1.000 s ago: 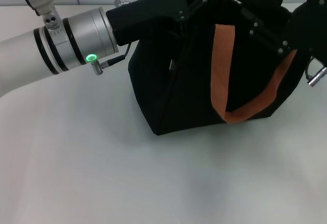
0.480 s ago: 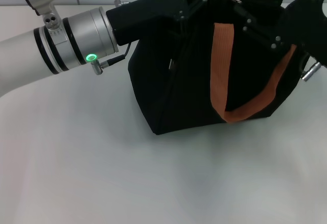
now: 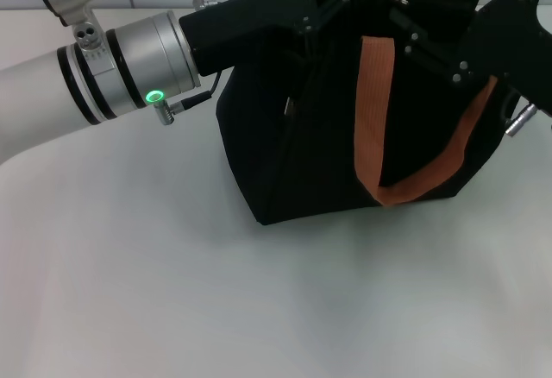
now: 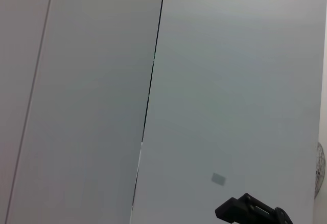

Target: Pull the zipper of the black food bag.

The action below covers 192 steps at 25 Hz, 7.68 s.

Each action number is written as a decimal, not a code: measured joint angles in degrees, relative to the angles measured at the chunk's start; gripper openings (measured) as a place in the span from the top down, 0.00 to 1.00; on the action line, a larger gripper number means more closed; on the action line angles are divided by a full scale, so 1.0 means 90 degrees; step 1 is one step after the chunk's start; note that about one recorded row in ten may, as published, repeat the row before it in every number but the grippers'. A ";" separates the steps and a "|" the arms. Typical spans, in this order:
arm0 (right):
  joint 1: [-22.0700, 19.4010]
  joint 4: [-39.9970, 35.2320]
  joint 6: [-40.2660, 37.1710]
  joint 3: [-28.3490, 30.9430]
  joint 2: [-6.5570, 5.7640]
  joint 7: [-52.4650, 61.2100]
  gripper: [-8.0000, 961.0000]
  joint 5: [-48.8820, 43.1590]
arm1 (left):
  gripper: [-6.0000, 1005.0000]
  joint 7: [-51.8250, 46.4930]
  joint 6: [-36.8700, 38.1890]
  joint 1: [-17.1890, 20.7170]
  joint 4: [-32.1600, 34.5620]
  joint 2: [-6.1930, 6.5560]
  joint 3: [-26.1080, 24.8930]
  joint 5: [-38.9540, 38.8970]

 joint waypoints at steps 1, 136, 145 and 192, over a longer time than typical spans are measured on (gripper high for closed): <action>0.0002 -0.0001 0.0004 0.0012 0.0000 0.0000 0.24 0.0000 | 0.94 0.0001 0.0000 0.0000 0.0000 0.0000 0.0001 -0.0003; -0.0290 -0.3460 0.2069 -0.2108 -0.0059 0.6967 0.99 -0.1555 | 0.94 0.0385 0.0102 0.0647 -0.0007 -0.0001 0.0025 -0.0417; -0.0399 -0.4008 0.1748 -0.1999 -0.0058 0.8216 0.99 -0.1912 | 0.94 0.0492 0.0252 0.0697 -0.0041 -0.0001 0.0021 -0.0418; 0.1122 -0.4770 0.1289 -0.1995 -0.0354 1.3808 0.99 -0.4406 | 0.93 0.1243 0.0419 0.1222 -0.0067 0.0011 -0.0115 -0.0502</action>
